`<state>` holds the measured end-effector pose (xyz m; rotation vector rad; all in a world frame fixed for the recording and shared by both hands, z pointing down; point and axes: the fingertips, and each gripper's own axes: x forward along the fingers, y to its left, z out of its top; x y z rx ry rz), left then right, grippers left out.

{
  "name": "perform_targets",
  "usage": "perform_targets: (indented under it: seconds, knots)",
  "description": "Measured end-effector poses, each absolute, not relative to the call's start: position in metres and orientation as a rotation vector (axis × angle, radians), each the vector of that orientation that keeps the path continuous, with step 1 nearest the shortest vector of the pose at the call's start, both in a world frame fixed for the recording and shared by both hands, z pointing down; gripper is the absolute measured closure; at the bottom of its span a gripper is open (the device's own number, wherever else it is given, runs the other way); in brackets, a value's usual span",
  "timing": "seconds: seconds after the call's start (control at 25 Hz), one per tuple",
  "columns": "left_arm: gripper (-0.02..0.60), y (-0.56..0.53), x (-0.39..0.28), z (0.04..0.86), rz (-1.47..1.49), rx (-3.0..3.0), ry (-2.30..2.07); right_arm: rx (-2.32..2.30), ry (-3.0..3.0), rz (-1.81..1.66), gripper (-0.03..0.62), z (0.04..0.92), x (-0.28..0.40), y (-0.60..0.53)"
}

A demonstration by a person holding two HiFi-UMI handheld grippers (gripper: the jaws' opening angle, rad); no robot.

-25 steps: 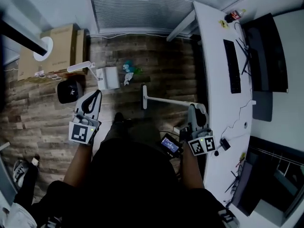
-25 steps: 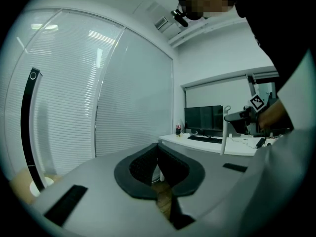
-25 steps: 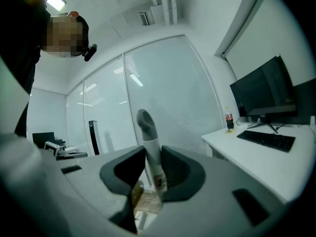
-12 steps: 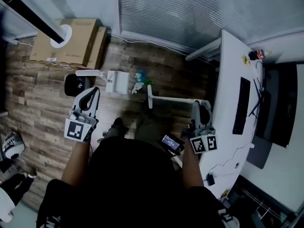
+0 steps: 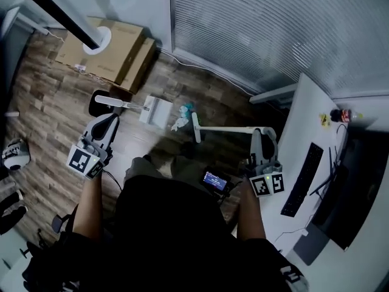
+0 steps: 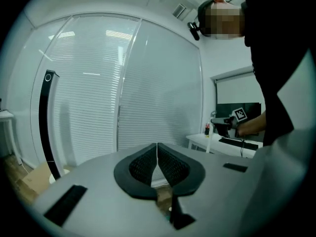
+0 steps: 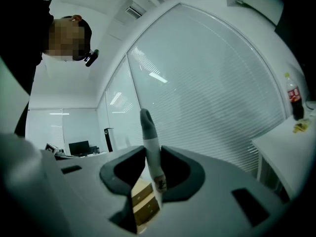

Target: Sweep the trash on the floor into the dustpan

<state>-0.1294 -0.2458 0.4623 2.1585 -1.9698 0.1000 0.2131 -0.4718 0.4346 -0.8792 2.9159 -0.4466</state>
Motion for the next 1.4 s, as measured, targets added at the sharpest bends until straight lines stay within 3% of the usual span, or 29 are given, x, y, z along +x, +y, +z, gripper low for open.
perform_targets:
  seconds: [0.44,0.68,0.84,1.04,1.2,1.4]
  knots:
    - [0.499,-0.28,-0.167,0.493,0.733,2.3,-1.672,-0.848,2.97,-0.485,0.493,0.456,0.212,-0.557]
    - [0.401,-0.265,-0.203,0.56,1.311,2.387,-1.119,-1.012,2.969,-0.417,0.493,0.465,0.225,-0.591]
    - [0.37,-0.239,-0.229,0.607,1.565,2.338,-0.752,-1.112,2.946,-0.395,0.493,0.461,0.238,-0.609]
    - [0.373,-0.224,-0.242,0.65,1.605,2.315,-0.527,-1.168,2.965,-0.325,0.494,0.456,0.244,-0.63]
    - [0.463,-0.226,-0.244,0.659,1.581,2.333,-0.55,-1.192,3.061,-0.213,0.502,0.459,0.239,-0.64]
    - [0.465,-0.221,-0.245,0.657,1.531,2.324,-0.604,-1.169,3.14,-0.113,0.503,0.469,0.219,-0.645]
